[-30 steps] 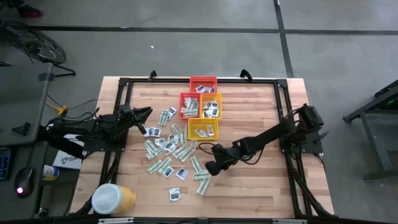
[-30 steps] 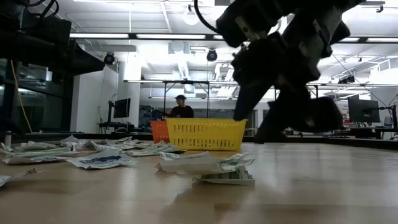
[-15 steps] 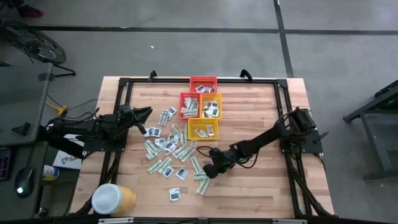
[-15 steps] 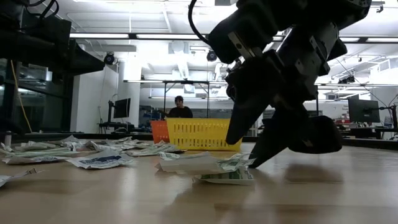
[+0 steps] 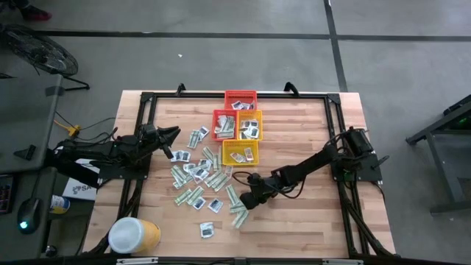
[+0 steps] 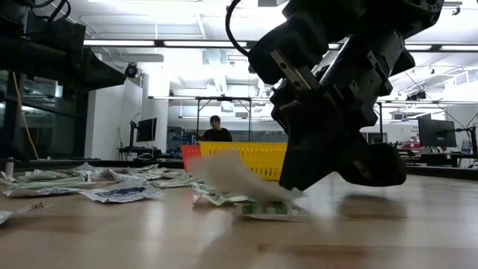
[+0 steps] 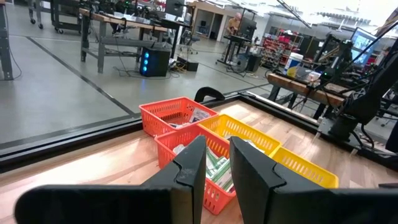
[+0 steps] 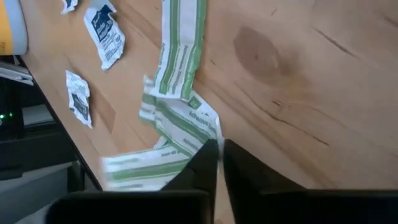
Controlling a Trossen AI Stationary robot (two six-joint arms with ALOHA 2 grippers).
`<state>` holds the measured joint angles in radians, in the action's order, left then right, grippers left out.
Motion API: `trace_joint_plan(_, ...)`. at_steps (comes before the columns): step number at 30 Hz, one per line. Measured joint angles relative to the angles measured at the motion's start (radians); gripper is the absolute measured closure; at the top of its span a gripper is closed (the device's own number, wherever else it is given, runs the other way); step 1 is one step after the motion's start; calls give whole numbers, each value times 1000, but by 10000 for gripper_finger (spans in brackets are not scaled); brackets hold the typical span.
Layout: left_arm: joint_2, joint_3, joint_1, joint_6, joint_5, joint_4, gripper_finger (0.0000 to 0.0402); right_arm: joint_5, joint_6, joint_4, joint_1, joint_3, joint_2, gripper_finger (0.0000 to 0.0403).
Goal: Pick & Place First Aid Supplies
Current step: Put the bandage into the bottom orange bin
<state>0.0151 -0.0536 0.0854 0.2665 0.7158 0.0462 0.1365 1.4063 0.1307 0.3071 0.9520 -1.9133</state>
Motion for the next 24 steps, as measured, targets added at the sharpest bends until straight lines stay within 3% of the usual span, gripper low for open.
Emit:
trace_joint_plan(10,0,0,0,0,0,0,328,1,-40,-16,0,11,47,402)
trace_joint_plan(18,0,0,0,0,0,0,328,-41,-120,-224,-8,89,172,402)
trace_joint_plan(24,0,0,0,0,0,0,328,-35,-155,-292,-24,121,193,403)
